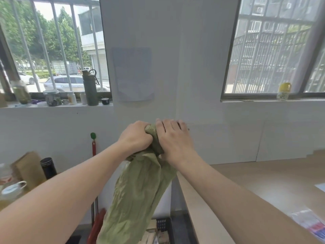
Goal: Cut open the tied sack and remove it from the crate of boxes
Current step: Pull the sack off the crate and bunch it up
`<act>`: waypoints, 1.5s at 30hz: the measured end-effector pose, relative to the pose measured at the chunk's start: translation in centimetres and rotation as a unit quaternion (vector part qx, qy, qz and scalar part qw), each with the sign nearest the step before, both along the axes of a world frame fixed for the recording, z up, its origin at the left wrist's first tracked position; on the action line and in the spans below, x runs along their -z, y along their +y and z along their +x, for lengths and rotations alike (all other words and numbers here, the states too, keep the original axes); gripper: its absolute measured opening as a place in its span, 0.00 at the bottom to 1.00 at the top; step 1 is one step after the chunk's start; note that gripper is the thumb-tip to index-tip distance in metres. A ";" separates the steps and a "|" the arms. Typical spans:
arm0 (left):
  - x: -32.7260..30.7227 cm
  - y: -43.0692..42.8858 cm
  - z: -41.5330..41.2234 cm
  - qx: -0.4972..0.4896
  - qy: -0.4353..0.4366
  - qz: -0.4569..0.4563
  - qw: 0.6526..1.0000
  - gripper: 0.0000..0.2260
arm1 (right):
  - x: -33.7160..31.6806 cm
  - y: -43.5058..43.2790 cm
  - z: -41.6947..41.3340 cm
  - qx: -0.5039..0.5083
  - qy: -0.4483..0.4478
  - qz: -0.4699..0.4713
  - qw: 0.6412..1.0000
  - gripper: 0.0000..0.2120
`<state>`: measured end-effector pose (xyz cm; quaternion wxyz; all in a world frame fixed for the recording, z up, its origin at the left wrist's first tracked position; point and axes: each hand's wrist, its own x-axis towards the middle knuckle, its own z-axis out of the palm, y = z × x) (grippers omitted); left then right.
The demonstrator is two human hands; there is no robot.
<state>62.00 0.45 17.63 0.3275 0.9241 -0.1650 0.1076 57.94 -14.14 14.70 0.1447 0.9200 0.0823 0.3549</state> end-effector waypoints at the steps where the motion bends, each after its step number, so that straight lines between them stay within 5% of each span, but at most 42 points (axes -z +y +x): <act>1: -0.4 -0.1 -0.1 0.015 0.016 -0.023 0.999 0.06 | 0.0 0.0 0.1 0.001 -0.036 0.009 0.999 0.33; 6: -1.9 0.4 -2.0 0.099 0.159 -0.077 0.979 0.12 | -0.2 -0.9 0.3 -0.046 -0.125 0.019 0.991 0.10; 9: -2.0 1.0 -2.7 0.140 0.163 -0.030 0.976 0.06 | -0.3 -1.1 0.1 -0.059 -0.093 0.024 0.994 0.13; 11: -1.5 1.3 -3.1 0.156 0.136 0.009 0.978 0.05 | -0.6 -0.7 -0.4 -0.033 -0.040 0.034 0.998 0.15; 15: -0.4 1.8 -3.9 0.119 -0.004 0.124 0.985 0.23 | -1.0 0.1 -1.0 0.010 0.081 0.081 0.993 0.06; 19: 0.1 1.9 -5.2 0.049 -0.118 0.277 0.952 0.36 | -2.0 0.9 -1.4 0.047 0.133 0.139 0.980 0.08; 25: 2.3 0.8 -7.0 -0.077 -0.199 0.380 0.900 0.61 | -2.7 1.9 -1.6 0.084 0.203 0.202 0.954 0.07; 29: 2.6 1.2 -6.4 -0.126 -0.257 0.410 0.866 0.37 | -3.6 2.3 -2.4 0.069 0.284 0.238 0.926 0.06; 34: 1.9 2.4 -5.4 -0.064 -0.252 0.372 0.891 0.14 | -3.5 2.0 -3.0 0.053 0.294 0.221 0.928 0.07; 41: 0.9 2.5 -4.9 -0.058 -0.156 0.241 0.956 0.05 | -1.8 1.6 -3.7 0.015 0.022 0.028 0.999 0.29; 45: 0.0 3.2 -4.4 -0.060 -0.085 0.178 0.978 0.05 | -0.3 2.1 -4.6 0.007 0.003 0.024 1.000 0.50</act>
